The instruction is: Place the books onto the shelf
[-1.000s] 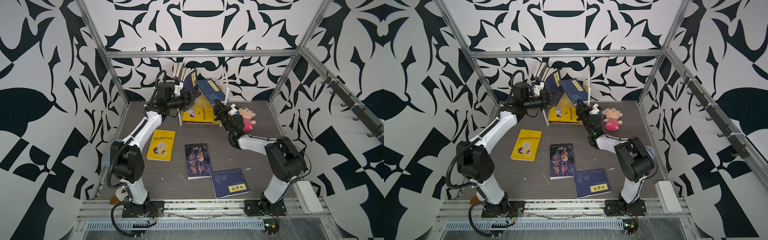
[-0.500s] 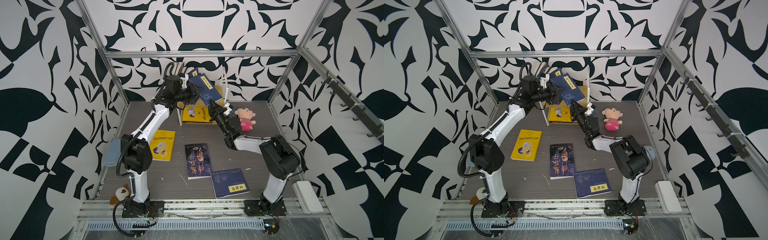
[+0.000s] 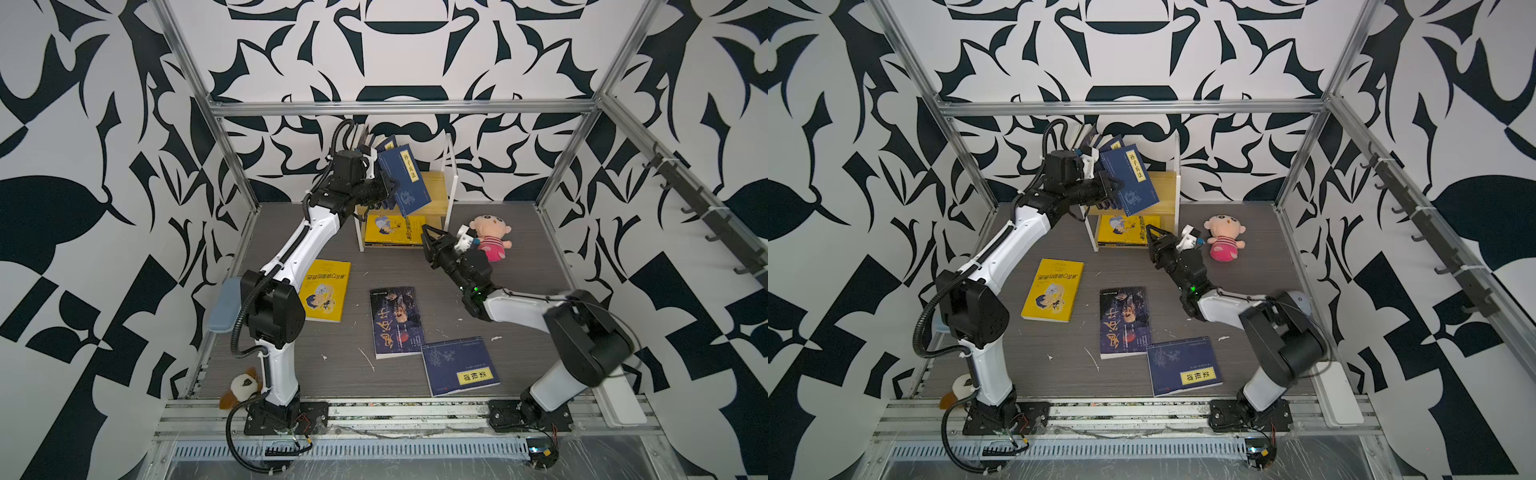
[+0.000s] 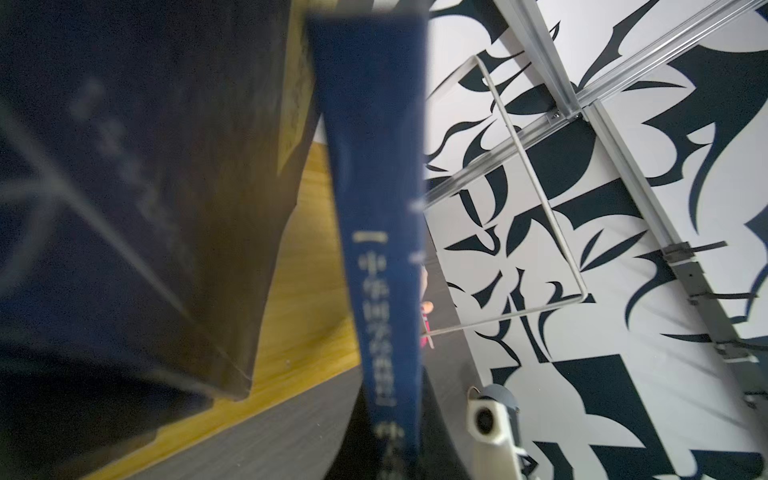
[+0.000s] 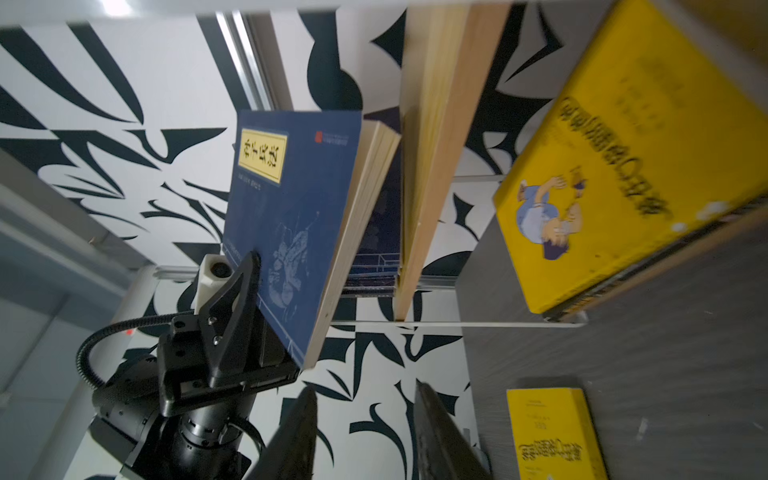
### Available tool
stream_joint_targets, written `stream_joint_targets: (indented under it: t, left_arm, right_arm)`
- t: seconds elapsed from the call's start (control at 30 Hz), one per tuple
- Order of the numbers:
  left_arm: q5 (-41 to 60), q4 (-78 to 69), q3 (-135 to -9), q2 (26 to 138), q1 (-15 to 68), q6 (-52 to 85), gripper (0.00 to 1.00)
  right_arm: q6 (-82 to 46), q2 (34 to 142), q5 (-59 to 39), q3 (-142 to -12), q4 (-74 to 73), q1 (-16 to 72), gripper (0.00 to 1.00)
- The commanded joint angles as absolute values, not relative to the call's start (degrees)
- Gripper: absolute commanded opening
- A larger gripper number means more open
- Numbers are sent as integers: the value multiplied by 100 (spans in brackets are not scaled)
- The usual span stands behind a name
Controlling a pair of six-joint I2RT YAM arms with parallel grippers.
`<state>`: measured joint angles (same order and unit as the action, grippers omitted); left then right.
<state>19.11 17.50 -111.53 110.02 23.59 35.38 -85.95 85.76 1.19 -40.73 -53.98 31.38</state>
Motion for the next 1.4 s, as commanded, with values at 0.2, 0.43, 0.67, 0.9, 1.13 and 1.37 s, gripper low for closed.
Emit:
stream_joint_targets:
  t: [0.2,0.43,0.67,0.9,1.13,1.37]
  left_arm:
    - [787,1518,-11598,10906,2779,2066,0]
    - [-30,1338,-11768,11085,3016,1246,0]
    - [-753,875,-11325,11098,3013,987,0]
    - [-968,551,-11129,11327,3030,1055,0]
    - [-1340,422,-10699,11324,3124,1290,0]
    - [-1485,391,-10376,11217,3173,1350,6]
  right_arm:
    - [-4807,7044,2653,-6163,-640,4142,6]
    - [-3063,8743,4008,-8741,741,4476,0]
    - [-2888,9966,3766,-9918,1171,3840,0]
    - [-3102,10766,3164,-10711,1504,3324,0]
    - [-3061,11768,2813,-12022,2023,3149,0]
    - [-3413,12450,2473,-12530,2182,3025,0]
